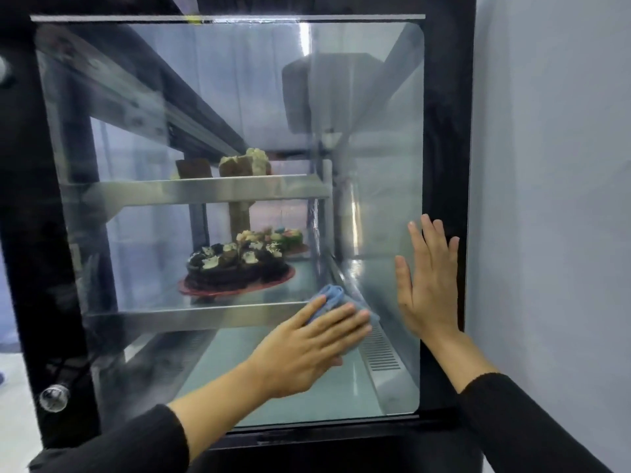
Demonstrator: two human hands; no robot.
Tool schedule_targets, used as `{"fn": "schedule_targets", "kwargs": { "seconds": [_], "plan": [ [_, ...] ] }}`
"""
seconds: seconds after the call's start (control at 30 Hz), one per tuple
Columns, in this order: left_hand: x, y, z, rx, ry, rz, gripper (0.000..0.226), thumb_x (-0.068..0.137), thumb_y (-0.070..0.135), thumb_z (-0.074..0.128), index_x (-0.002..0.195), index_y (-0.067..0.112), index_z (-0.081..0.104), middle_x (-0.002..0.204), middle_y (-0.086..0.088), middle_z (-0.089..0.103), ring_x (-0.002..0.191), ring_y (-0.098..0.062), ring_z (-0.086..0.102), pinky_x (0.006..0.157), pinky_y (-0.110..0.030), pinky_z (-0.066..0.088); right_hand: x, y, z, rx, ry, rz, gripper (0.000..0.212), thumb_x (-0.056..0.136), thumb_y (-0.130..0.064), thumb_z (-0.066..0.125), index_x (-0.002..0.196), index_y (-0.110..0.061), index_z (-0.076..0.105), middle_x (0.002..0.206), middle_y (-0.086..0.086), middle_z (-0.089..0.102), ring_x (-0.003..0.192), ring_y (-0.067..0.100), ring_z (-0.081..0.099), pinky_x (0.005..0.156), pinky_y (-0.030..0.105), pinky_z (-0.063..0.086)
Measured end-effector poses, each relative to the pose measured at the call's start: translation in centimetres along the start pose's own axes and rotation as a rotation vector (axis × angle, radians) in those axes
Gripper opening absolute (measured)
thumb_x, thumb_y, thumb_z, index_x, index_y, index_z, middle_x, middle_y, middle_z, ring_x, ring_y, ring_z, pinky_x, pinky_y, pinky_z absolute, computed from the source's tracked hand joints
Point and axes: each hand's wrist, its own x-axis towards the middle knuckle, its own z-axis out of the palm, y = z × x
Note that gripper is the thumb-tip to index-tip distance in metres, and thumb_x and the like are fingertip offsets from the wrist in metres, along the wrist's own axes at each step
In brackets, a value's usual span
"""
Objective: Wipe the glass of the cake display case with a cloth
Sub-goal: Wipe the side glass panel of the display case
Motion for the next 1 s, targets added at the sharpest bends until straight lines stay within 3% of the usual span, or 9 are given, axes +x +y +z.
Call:
{"fn": "schedule_targets", "kwargs": {
  "seconds": [0.1,0.2,0.3,0.37,0.57,0.63,0.83,0.9,1.0],
  "plan": [
    [0.8,-3.6,-0.5,0.035,-0.011,0.012,0.062,0.102,0.043,0.034,0.156,0.018,0.016,0.164,-0.004,0.007,0.151,-0.024,0.01,0.122,-0.048,0.004,0.0,0.0,0.1,-0.041,0.0,0.001,0.053,0.102,-0.028,0.036,0.15,-0.005,0.031,0.16,0.012,0.025,0.15,0.027,0.015,0.124,0.047,0.006],
    [5.8,-11.4,-3.5,0.028,0.118,-0.394,0.061,0.103,0.042,0.017,0.156,0.011,0.009,0.163,-0.012,-0.002,0.15,-0.029,0.0,0.12,-0.052,0.001,0.0,0.0,0.3,-0.054,0.014,0.0,0.054,0.102,-0.031,0.034,0.15,-0.005,0.03,0.159,0.012,0.025,0.15,0.027,0.017,0.123,0.048,0.008],
    [8.5,-16.4,-6.0,-0.053,0.205,-0.815,0.063,0.104,0.041,0.019,0.155,0.008,0.004,0.163,-0.018,0.0,0.149,-0.03,-0.009,0.119,-0.052,-0.007,-0.2,0.0,0.4,-0.067,0.02,-0.01,0.054,0.102,-0.031,0.034,0.15,-0.005,0.029,0.159,0.013,0.025,0.15,0.028,0.017,0.123,0.051,0.01],
    [8.1,-14.4,-5.1,-0.06,0.214,-0.799,0.064,0.104,0.04,0.023,0.155,0.005,0.004,0.163,-0.021,0.002,0.148,-0.031,-0.011,0.119,-0.053,-0.007,-0.1,0.0,0.5,-0.073,0.019,-0.002,0.054,0.102,-0.03,0.035,0.15,-0.005,0.029,0.159,0.013,0.025,0.15,0.029,0.017,0.122,0.052,0.011],
    [-4.5,0.1,1.1,-0.007,-0.021,-0.189,0.065,0.101,0.042,0.039,0.156,0.016,0.015,0.164,-0.006,0.01,0.152,-0.026,0.005,0.123,-0.051,0.004,0.4,-1.5,0.7,-0.042,0.016,-0.11,0.059,0.095,-0.002,0.042,0.151,-0.006,0.024,0.16,0.011,0.02,0.151,0.029,0.013,0.122,0.055,0.005],
    [-4.3,-2.5,0.6,0.005,0.005,-0.244,0.063,0.102,0.042,0.034,0.156,0.017,0.015,0.164,-0.007,0.01,0.152,-0.024,0.005,0.122,-0.051,0.007,0.8,-1.7,0.9,-0.028,-0.008,-0.087,0.059,0.097,-0.007,0.039,0.153,-0.008,0.02,0.162,0.01,0.018,0.151,0.025,0.01,0.123,0.053,0.003],
    [1.7,-17.5,-4.8,-0.082,0.185,-0.877,0.066,0.104,0.04,0.027,0.155,0.011,-0.004,0.164,-0.016,-0.006,0.15,-0.034,-0.009,0.121,-0.053,-0.007,0.8,-1.2,1.4,-0.078,-0.02,-0.058,0.054,0.102,-0.022,0.029,0.154,-0.011,0.02,0.162,0.007,0.02,0.152,0.021,0.012,0.123,0.05,0.005],
    [1.8,-17.3,-5.0,-0.11,0.19,-0.894,0.068,0.105,0.039,0.028,0.155,0.009,-0.006,0.163,-0.017,-0.008,0.15,-0.036,-0.009,0.121,-0.054,-0.007,0.8,-1.3,1.5,-0.08,-0.012,-0.058,0.053,0.102,-0.022,0.029,0.154,-0.01,0.022,0.162,0.007,0.021,0.152,0.022,0.013,0.123,0.05,0.006],
    [-1.5,-10.4,-2.6,-0.124,0.152,-0.822,0.068,0.104,0.038,0.029,0.155,0.005,-0.001,0.163,-0.019,-0.009,0.15,-0.037,-0.007,0.121,-0.056,-0.005,0.7,-1.3,1.4,-0.064,-0.009,-0.054,0.053,0.102,-0.021,0.03,0.153,-0.009,0.024,0.161,0.009,0.022,0.151,0.024,0.015,0.123,0.051,0.006]
  ]
}}
